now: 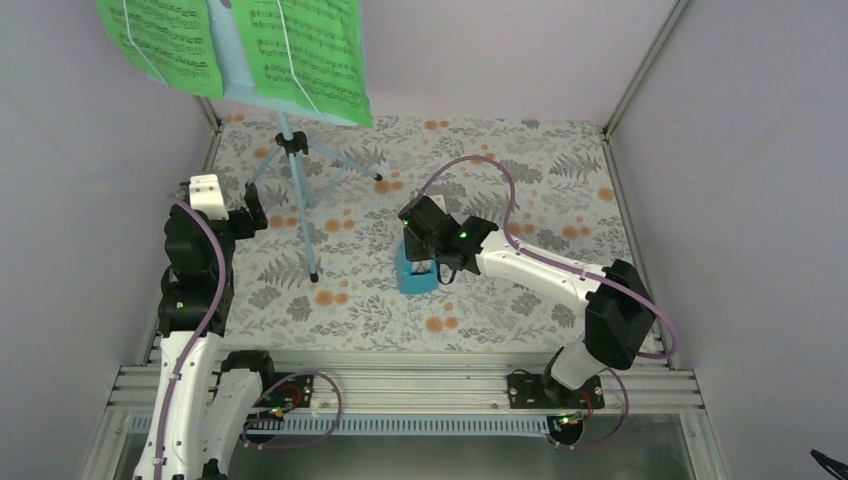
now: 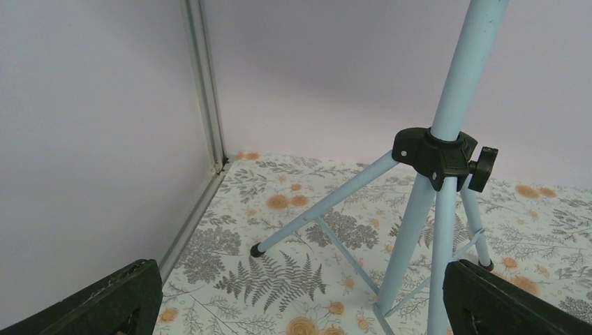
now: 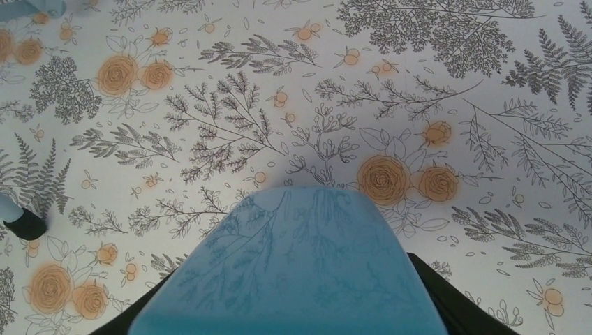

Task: Pack up the instrument practice props

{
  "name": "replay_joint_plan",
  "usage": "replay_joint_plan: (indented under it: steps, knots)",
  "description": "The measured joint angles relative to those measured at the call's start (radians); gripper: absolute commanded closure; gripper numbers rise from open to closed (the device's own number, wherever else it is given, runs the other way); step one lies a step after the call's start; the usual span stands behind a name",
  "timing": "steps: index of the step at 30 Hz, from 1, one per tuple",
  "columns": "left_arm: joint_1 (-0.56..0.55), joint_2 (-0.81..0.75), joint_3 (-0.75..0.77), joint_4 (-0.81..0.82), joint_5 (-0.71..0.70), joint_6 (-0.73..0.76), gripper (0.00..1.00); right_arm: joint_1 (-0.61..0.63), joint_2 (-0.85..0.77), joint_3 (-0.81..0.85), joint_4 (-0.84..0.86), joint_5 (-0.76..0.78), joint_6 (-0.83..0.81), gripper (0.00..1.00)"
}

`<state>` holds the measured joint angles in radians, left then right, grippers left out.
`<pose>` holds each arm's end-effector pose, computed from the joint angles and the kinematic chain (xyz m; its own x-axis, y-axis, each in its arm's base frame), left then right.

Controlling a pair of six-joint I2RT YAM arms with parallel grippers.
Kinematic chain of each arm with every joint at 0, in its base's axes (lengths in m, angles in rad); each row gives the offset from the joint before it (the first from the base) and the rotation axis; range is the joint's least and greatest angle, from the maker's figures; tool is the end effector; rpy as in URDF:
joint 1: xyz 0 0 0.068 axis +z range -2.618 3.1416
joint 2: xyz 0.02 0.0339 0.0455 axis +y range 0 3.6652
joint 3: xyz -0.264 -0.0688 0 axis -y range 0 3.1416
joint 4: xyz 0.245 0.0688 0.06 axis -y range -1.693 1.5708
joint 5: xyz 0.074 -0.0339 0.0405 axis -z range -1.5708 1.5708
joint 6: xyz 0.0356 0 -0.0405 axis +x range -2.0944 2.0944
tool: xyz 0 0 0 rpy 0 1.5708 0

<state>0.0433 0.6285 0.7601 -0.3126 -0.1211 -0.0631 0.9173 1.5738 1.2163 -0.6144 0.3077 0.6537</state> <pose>0.1487 0.0107 0.3407 -0.1693 -0.0700 -0.9831 -0.1727 0.9841 -0.0403 0.2105 0.2572 0.2588 -0.7957 -0.0858 -0.5996 -0.2129 0.9664 0.1442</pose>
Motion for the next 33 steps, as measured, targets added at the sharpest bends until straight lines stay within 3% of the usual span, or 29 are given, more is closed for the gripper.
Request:
replay_joint_plan:
  steps: [4, 10, 17, 21, 23, 26, 27, 33]
  knots:
    - [0.0, 0.004, 0.0, -0.001, 0.0, 0.0, 0.0, 0.006, 0.006, 0.0, 0.015, 0.005, 0.008, 0.17]
    - [0.0, 0.011, 0.0, -0.003, -0.001, -0.001, 0.0, 0.011, -0.011, 0.003, 0.05, -0.012, -0.024, 0.01]
    - [0.0, 0.014, 0.0, -0.003, -0.004, -0.001, 0.0, -0.016, -0.204, 0.042, 0.091, -0.055, -0.169, 0.0]
    - [0.0, 0.013, 0.0, -0.004, -0.019, -0.001, 0.0, -0.214, -0.349, -0.002, 0.176, -0.175, -0.207, 0.0]
    - [0.0, 0.002, 0.0, -0.004, -0.027, -0.001, 0.0, -0.367, -0.385, -0.084, 0.235, -0.243, -0.209, 0.01]
    - [0.0, -0.034, -0.007, -0.003, -0.037, -0.001, 0.0, -0.492, -0.367, -0.244, 0.308, -0.359, -0.195, 0.0]
    - [0.0, -0.045, -0.008, -0.003, -0.039, -0.001, 0.0, -0.505, -0.353, -0.288, 0.316, -0.384, -0.188, 0.0]
    - [0.0, -0.061, -0.009, 0.002, -0.054, -0.001, 0.0, -0.51, -0.275, -0.547, 0.382, -0.551, -0.107, 0.2]
